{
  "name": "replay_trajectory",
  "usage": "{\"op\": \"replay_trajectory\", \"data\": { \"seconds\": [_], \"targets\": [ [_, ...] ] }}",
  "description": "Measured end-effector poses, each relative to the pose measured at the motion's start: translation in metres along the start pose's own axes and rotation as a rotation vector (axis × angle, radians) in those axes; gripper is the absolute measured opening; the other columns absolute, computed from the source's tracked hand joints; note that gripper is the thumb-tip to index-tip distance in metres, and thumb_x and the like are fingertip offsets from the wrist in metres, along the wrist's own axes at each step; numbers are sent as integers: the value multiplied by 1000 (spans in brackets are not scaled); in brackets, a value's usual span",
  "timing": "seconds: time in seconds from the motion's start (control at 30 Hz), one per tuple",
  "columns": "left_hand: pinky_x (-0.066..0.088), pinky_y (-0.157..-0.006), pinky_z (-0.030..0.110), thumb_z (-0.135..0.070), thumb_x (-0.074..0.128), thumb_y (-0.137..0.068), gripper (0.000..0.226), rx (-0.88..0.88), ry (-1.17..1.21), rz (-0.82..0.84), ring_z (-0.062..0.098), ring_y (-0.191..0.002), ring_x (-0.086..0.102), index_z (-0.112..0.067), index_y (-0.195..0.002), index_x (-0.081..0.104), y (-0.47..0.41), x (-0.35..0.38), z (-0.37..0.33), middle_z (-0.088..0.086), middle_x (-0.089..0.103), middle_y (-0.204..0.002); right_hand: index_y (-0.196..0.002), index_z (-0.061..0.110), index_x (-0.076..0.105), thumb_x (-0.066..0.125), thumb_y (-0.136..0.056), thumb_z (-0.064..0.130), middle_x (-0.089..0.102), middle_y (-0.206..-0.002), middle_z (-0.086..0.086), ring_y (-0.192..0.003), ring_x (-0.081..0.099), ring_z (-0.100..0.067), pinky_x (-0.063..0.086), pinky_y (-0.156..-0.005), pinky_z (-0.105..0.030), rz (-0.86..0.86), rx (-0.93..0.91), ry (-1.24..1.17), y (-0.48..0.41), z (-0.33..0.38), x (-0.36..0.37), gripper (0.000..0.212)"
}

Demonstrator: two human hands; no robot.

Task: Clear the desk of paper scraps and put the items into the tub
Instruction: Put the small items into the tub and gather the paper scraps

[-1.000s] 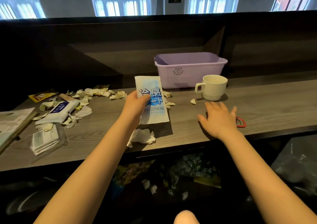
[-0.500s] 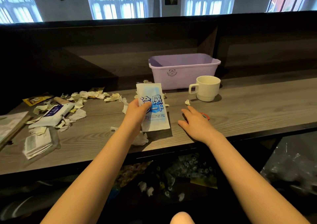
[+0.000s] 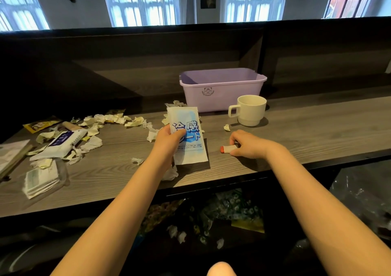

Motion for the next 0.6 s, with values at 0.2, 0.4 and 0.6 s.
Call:
{"op": "replay_trajectory", "data": {
  "seconds": [0.2, 0.4, 0.6],
  "targets": [
    [50, -76, 33, -18, 52, -94, 32, -2, -93, 12, 21, -101, 60, -13, -125, 48, 1, 0, -2, 8, 59, -124, -105, 20, 47, 58, -89, 24, 58, -111, -5, -99, 53, -23, 44, -74, -34, -335, -17, 137, 13, 24, -10, 20],
    [55, -68, 30, -22, 52, -94, 27, 32, -171, 14, 19, -91, 64, -16, -120, 48, -7, -3, -9, 9, 61, -120, -118, 21, 45, 55, -93, 26, 59, -119, -5, -103, 58, -25, 50, -81, -37, -544, -35, -158, 19, 23, -35, 27],
    [51, -94, 48, -18, 48, -96, 12, 75, -71, -16, 24, -105, 62, -17, -108, 48, -35, -7, -52, 10, 60, -121, -107, 26, 41, 50, -95, 34, 48, -102, 3, -85, 51, -12, 46, -63, -21, -551, -65, -682, -6, 41, -86, 17]
  ]
}}
Point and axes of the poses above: each hand's wrist, its own y-axis away from the middle knuckle, its own x-axis out of the palm, z = x × y, the point moved 10 cm from there along -y, towards the middle knuckle
